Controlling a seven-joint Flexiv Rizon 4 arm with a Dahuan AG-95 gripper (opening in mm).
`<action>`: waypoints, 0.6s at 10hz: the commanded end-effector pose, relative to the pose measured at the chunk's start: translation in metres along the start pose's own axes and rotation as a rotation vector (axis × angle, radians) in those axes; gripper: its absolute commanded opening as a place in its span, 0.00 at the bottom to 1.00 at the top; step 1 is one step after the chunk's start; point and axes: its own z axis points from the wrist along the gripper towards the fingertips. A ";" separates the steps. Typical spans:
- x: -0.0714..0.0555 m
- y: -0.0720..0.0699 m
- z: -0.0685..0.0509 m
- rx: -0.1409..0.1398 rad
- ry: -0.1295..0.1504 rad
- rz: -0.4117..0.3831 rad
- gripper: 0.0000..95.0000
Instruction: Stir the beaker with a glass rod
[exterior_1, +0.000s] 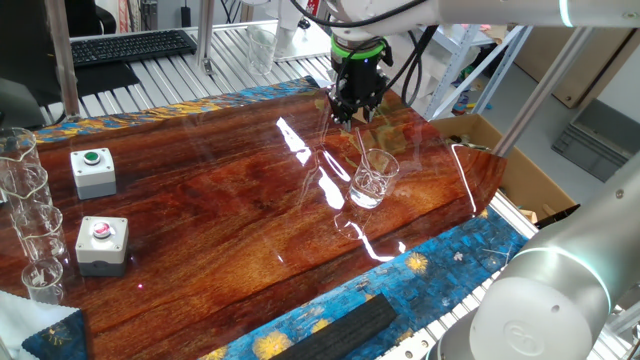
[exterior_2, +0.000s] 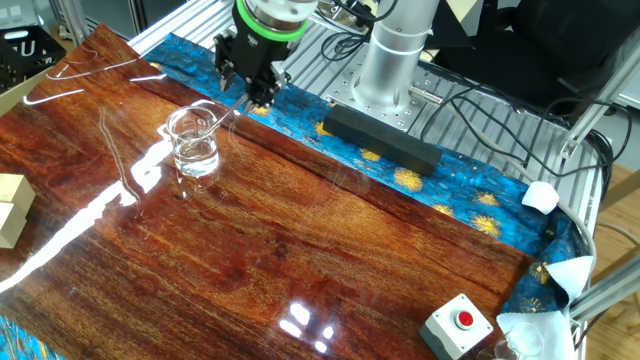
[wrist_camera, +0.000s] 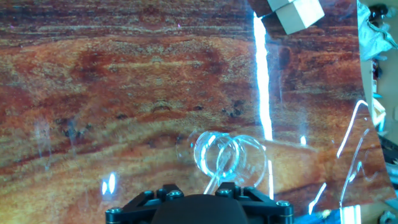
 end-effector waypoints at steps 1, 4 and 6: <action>0.001 0.000 0.002 0.002 -0.007 0.001 0.40; 0.003 0.000 0.007 0.003 -0.012 0.007 0.40; 0.005 -0.001 0.012 0.006 -0.030 0.011 0.40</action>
